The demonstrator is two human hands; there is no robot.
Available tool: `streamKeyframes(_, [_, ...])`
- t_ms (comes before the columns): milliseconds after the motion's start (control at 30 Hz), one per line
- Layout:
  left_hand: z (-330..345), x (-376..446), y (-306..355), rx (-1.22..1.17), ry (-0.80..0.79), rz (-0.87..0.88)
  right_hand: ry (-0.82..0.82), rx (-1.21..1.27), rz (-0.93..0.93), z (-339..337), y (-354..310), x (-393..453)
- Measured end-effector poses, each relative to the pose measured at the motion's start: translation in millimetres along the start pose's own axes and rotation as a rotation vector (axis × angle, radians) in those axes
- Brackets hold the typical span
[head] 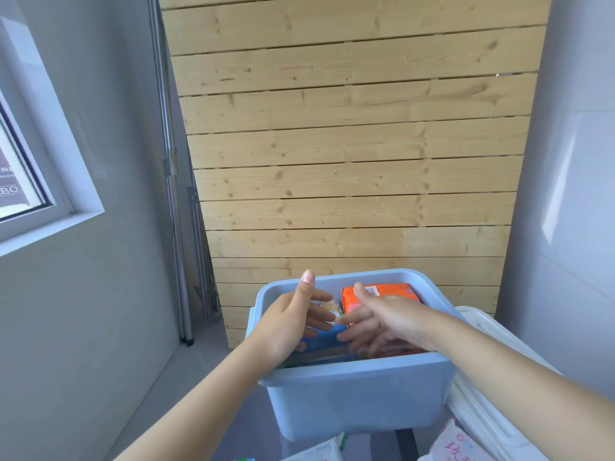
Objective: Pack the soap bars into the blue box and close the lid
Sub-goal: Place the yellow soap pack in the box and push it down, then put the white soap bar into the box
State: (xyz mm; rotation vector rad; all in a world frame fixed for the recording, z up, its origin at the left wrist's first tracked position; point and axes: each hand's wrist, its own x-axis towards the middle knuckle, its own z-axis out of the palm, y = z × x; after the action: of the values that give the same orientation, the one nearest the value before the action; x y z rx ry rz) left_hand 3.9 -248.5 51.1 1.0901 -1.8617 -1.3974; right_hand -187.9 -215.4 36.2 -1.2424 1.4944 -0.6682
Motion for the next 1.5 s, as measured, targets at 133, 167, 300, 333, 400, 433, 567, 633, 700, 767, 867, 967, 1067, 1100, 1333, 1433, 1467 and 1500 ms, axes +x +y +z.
streamKeyframes(133, [3,-29,9,-0.017,0.083,0.142,0.072,0.076,-0.156,-9,-11,-30])
streamKeyframes(167, [4,-37,10,-0.018,0.103,0.182,0.084,0.094,-0.185,-10,-12,-41])
streamKeyframes(300, [10,-68,15,-0.035,0.139,0.287,0.158,0.139,-0.307,-5,-10,-87])
streamKeyframes(333, [13,-76,13,-0.038,0.137,0.289,0.170,0.125,-0.337,-1,-5,-100])
streamKeyframes(400, [18,-90,5,-0.039,0.125,0.269,0.180,0.104,-0.387,10,7,-120])
streamKeyframes(433, [22,-97,-1,-0.036,0.114,0.244,0.179,0.109,-0.389,16,17,-129])
streamKeyframes(567, [38,-116,-29,0.055,0.083,0.128,0.176,0.076,-0.313,37,56,-148])
streamKeyframes(633, [43,-119,-47,0.225,0.072,0.083,0.172,0.060,-0.252,43,73,-153])
streamKeyframes(700, [46,-117,-62,0.420,0.052,0.042,0.195,0.016,-0.181,46,85,-154])
streamKeyframes(767, [46,-114,-72,0.596,0.025,0.005,0.229,-0.037,-0.129,45,94,-151])
streamKeyframes(867, [44,-109,-79,0.737,0.017,-0.024,0.291,-0.098,-0.072,42,104,-146])
streamKeyframes(967, [43,-106,-85,0.776,-0.014,-0.063,0.413,-0.329,-0.080,43,119,-141])
streamKeyframes(1067, [44,-105,-89,0.847,-0.055,-0.081,0.479,-0.465,-0.079,46,129,-136])
streamKeyframes(1100, [45,-104,-90,0.856,-0.068,-0.083,0.486,-0.488,-0.075,45,131,-133])
streamKeyframes(1333, [45,-102,-95,0.839,-0.090,-0.075,0.454,-0.699,0.048,44,133,-129])
streamKeyframes(1433, [45,-102,-96,0.842,-0.093,-0.060,0.450,-0.670,0.069,43,136,-129])
streamKeyframes(1467, [46,-102,-96,0.843,-0.094,-0.055,0.448,-0.671,0.073,43,137,-129])
streamKeyframes(1500, [46,-102,-96,0.844,-0.094,-0.049,0.444,-0.674,0.075,44,137,-129])
